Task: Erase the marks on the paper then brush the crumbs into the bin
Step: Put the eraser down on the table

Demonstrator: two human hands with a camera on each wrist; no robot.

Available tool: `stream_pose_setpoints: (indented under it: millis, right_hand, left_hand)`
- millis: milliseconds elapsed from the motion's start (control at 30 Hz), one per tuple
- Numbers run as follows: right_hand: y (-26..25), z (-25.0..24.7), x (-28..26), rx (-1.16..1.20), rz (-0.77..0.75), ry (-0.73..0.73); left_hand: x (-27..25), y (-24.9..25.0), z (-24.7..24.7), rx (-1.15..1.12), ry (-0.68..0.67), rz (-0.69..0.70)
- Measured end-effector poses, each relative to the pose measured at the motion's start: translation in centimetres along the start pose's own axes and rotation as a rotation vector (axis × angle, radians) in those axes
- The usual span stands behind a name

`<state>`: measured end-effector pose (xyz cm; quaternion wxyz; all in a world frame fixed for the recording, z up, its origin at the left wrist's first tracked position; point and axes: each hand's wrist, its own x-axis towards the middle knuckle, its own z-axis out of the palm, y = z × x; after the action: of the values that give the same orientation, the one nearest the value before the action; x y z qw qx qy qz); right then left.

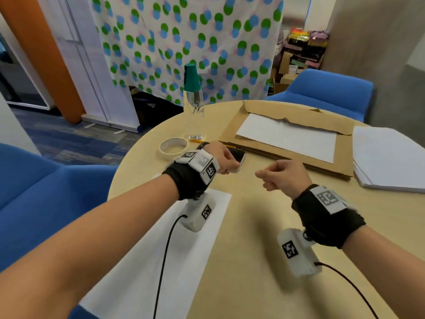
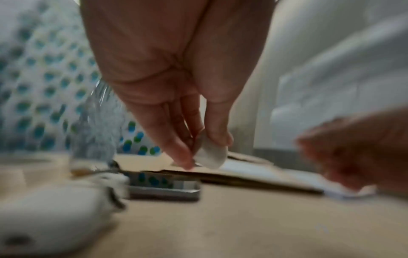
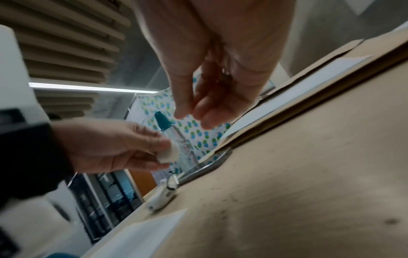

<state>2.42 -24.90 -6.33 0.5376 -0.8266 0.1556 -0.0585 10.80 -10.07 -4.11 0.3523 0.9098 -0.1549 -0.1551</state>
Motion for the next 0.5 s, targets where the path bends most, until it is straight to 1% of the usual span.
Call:
stream_pose_setpoints:
  millis: [33, 67, 133, 200, 233, 300, 333, 400, 500]
  right_hand:
    - [0.4, -0.5, 0.2, -0.042, 0.038, -0.001]
    - [0.7, -0.8, 0.3, -0.097, 0.064, -0.014]
    - [0.8, -1.0, 0.1, -0.242, 0.065, -0.072]
    - [0.4, -0.2, -0.2, -0.478, 0.013, -0.180]
    - [0.4, 0.6, -0.1, -0.611, -0.016, -0.270]
    - [0.4, 2.7, -0.1, -0.840, -0.072, -0.465]
    - [0.5, 3.9, 0.1, -0.918, -0.086, -0.526]
    - [0.7, 6.0, 0.5, -0.988, -0.092, -0.585]
    - [1.0, 7.9, 1.3, -1.030, -0.073, -0.633]
  left_hand:
    - [0.7, -0.3, 0.0, 0.114, 0.051, -0.002]
    - [1.3, -0.7, -0.1, 0.213, 0.071, -0.016]
    - [2.5, -1.3, 0.2, 0.436, 0.064, -0.042]
    - [3.3, -1.7, 0.7, 0.633, 0.075, -0.061]
    - [3.7, -1.9, 0.9, 0.686, 0.079, -0.078]
    - [4.1, -2.5, 1.2, 0.704, 0.079, -0.113]
    - [4.1, -2.8, 1.0, 0.685, 0.073, -0.123]
    - [3.5, -3.2, 0.4, 0.630, 0.078, -0.117]
    - [2.0, -4.0, -1.3, 0.489, 0.133, -0.059]
